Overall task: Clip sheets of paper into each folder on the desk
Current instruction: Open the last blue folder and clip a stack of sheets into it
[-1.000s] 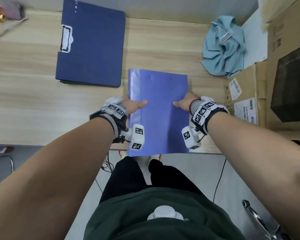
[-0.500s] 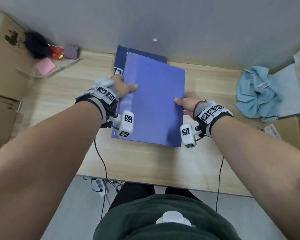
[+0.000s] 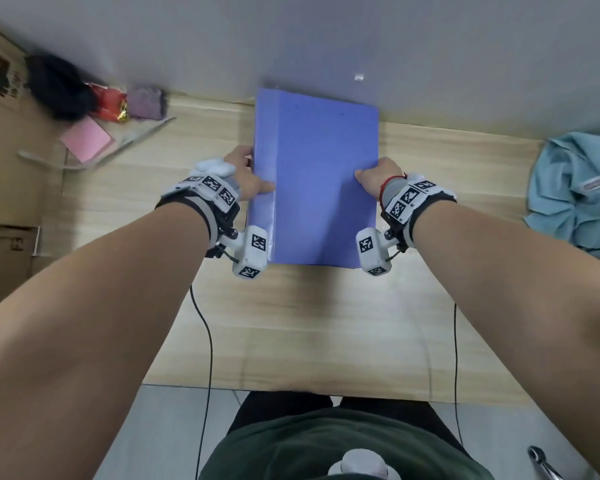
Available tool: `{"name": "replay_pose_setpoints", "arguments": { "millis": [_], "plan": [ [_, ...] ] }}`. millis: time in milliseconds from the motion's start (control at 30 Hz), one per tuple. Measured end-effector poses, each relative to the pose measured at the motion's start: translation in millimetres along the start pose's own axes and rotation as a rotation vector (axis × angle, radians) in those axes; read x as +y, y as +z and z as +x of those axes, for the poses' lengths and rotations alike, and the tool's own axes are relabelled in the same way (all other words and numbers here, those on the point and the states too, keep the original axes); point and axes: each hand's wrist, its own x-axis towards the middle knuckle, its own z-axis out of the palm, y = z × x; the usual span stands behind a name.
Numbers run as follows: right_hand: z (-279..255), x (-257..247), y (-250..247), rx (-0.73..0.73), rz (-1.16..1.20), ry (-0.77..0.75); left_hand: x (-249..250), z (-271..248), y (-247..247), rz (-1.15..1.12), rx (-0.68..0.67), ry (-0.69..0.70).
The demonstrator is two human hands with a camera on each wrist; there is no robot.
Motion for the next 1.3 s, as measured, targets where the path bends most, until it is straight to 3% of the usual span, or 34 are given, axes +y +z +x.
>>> {"name": "replay_pose_setpoints", "arguments": {
  "millis": [267, 533, 700, 800, 900, 1000, 1167, 1300],
  "plan": [
    [9.5, -0.9, 7.7, -0.009, 0.139, 0.092, -15.7, 35.3, 28.0, 0.068, -0.060, -0.164],
    [12.4, 9.9, -6.4, -0.102, 0.203, 0.076, 4.2, 29.6, 36.4, -0.053, -0.084, -0.244],
    [10.7, 25.2, -5.9, -0.152, 0.231, 0.089, -12.1, 26.1, 37.5, -0.181, -0.131, -0.339],
    [13.2, 36.5, -4.5, -0.188, 0.268, 0.085, -2.3, -4.6, 36.6, -0.208, -0.181, -0.351],
    [15.1, 48.2, -6.7, -0.226, 0.382, 0.088, 2.2, -17.6, 37.8, -0.276, -0.179, -0.276],
    [-10.0, 44.7, -22.9, -0.296, 0.581, 0.044, 3.7, -20.7, 31.1, -0.344, -0.075, -0.156],
    [-40.0, 23.1, -53.9, -0.337, 0.856, -0.221, 29.3, -44.4, -2.4, -0.412, 0.026, 0.121],
    [-61.6, 2.0, -75.3, -0.299, 0.875, -0.429, 45.1, -59.2, -25.7, -0.361, 0.124, 0.315]
  ]
}}
